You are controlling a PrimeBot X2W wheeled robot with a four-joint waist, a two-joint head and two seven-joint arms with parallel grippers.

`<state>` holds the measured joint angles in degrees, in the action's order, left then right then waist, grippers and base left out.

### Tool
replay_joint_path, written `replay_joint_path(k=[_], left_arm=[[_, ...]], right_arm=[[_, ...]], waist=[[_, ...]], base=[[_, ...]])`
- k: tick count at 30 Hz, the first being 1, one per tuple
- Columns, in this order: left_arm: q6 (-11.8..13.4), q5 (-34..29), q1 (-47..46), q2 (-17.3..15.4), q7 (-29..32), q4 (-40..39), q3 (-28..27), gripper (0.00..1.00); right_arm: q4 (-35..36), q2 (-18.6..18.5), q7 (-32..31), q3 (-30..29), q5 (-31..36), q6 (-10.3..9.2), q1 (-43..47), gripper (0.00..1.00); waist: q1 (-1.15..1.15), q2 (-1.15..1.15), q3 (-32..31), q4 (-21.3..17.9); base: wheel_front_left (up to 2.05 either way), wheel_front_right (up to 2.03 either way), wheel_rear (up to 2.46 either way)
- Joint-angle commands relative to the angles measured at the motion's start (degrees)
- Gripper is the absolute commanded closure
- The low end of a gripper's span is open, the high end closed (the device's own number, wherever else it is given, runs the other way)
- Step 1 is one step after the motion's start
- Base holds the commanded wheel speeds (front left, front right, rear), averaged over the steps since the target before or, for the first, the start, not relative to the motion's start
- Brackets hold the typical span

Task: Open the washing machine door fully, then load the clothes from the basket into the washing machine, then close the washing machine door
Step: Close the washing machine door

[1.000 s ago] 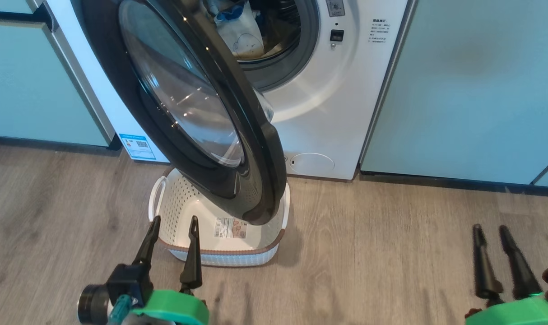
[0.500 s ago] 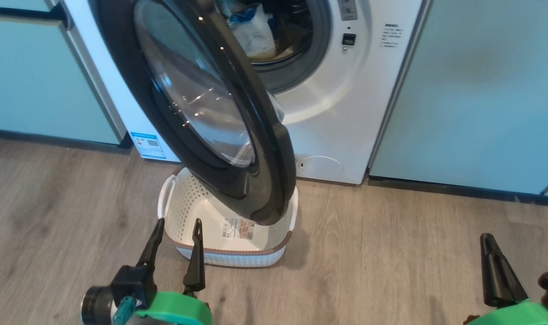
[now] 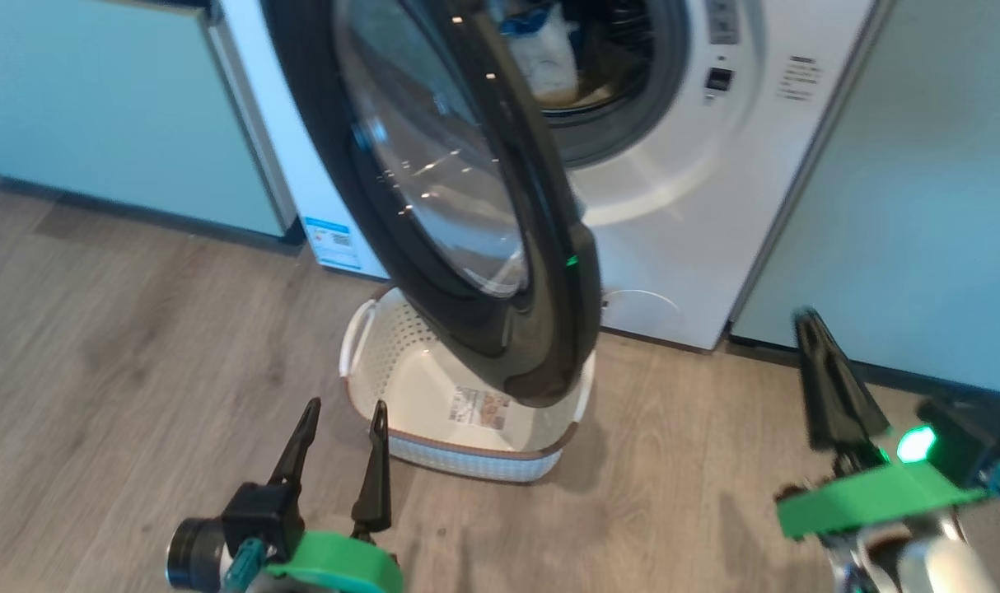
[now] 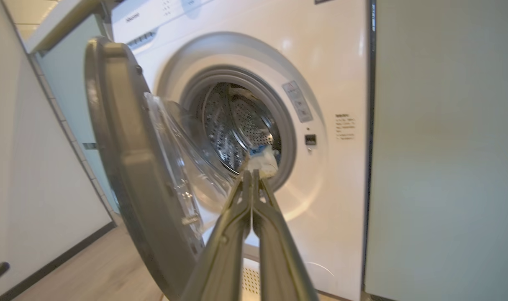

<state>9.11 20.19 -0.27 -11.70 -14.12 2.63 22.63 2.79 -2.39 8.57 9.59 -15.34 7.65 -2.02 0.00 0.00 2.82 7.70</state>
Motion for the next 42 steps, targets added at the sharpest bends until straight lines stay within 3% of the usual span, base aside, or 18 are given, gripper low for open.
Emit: replay_joint_path(k=[1,12,20,42], left_arm=[[0.05,-0.55,-3.39,-0.15,-0.53,-1.32,-1.69,0.0],[-0.63,-0.65,-4.83,0.99,-0.71,-0.1,-0.82,0.0],[-1.25,-0.79,-5.3,1.41,-0.81,0.83,-0.85,0.0],[-2.11,-2.11,-5.12,2.04,-0.87,1.84,-0.52,0.0]], right_arm=[[2.72,-0.49,0.65,2.47,-0.61,-0.16,-3.78,1.0],[2.99,-0.49,1.62,14.23,-3.24,-0.16,-14.22,1.0],[-1.46,-0.49,0.98,21.74,-5.08,-0.16,-17.36,1.0],[-22.08,-0.49,4.54,24.82,-11.31,-0.16,-23.89,1.0]], waist=[[0.0,0.0,0.05,1.34],[0.0,0.0,0.24,6.34],[0.0,0.0,0.31,8.35],[0.0,0.0,-1.32,10.15]], base=[[0.0,0.0,0.0],[0.0,0.0,0.0],[0.0,0.0,0.0],[0.0,0.0,0.0]])
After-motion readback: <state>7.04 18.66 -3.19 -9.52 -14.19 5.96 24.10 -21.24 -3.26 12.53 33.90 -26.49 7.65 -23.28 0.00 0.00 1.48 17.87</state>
